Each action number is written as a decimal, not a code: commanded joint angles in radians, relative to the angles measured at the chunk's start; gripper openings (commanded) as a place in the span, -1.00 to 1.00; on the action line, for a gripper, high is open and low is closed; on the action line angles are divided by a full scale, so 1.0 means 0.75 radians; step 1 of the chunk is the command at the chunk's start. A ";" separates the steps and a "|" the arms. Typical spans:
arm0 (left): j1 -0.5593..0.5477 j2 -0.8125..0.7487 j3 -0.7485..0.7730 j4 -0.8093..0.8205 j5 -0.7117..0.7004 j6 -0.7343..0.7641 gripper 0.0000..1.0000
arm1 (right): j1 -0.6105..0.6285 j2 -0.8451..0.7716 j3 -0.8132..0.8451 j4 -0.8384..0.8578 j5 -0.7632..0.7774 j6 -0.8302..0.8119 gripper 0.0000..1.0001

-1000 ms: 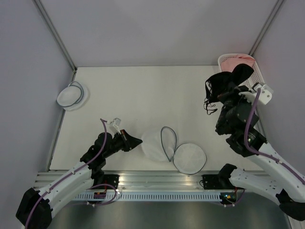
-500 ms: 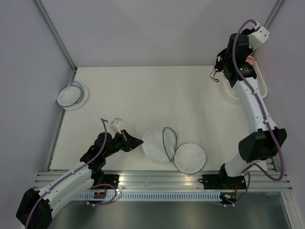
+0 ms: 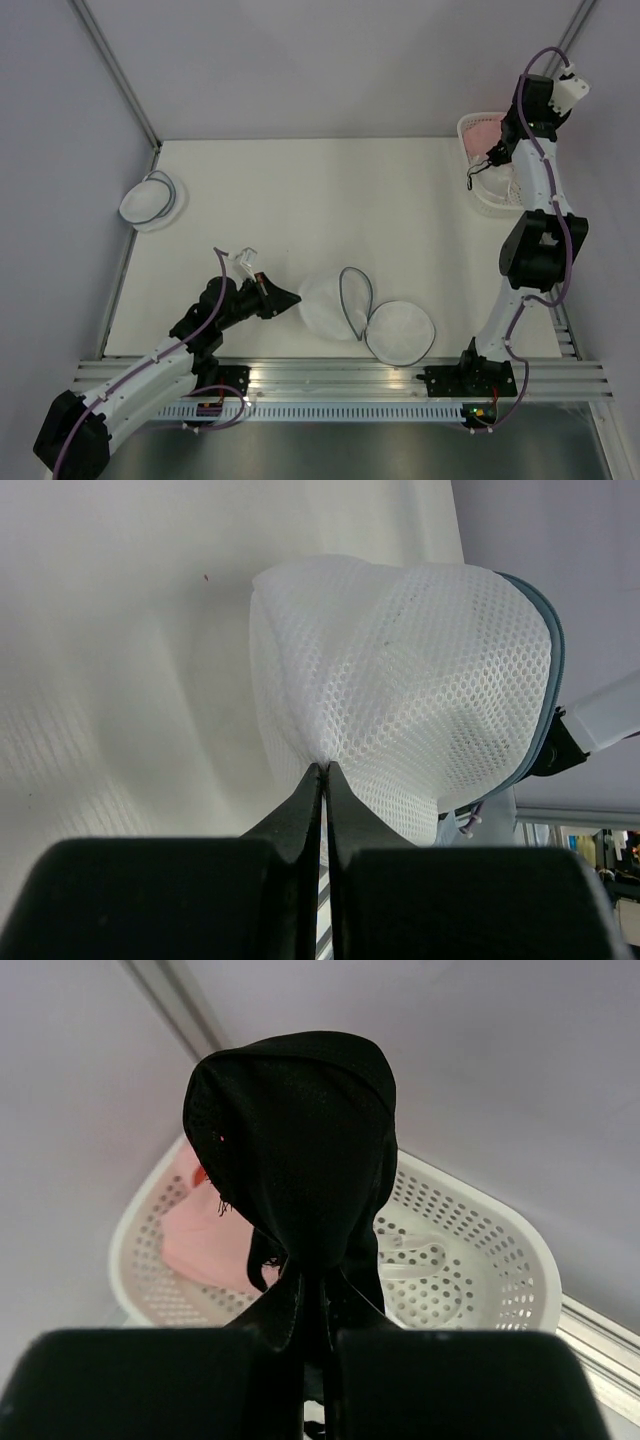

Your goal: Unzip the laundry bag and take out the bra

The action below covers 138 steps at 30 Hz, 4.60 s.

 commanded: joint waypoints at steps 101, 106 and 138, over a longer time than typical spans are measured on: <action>0.017 -0.713 0.028 -0.606 -0.161 -0.084 0.67 | 1.629 -1.118 -1.050 -1.444 0.718 0.975 -0.99; 0.017 -0.749 0.061 -0.686 -0.193 -0.076 0.72 | 1.621 -0.862 -0.905 -1.444 0.824 0.805 -0.99; 0.015 -0.913 0.331 -1.198 -0.615 -0.156 0.76 | 2.246 -0.176 -1.000 -1.452 1.565 1.140 0.60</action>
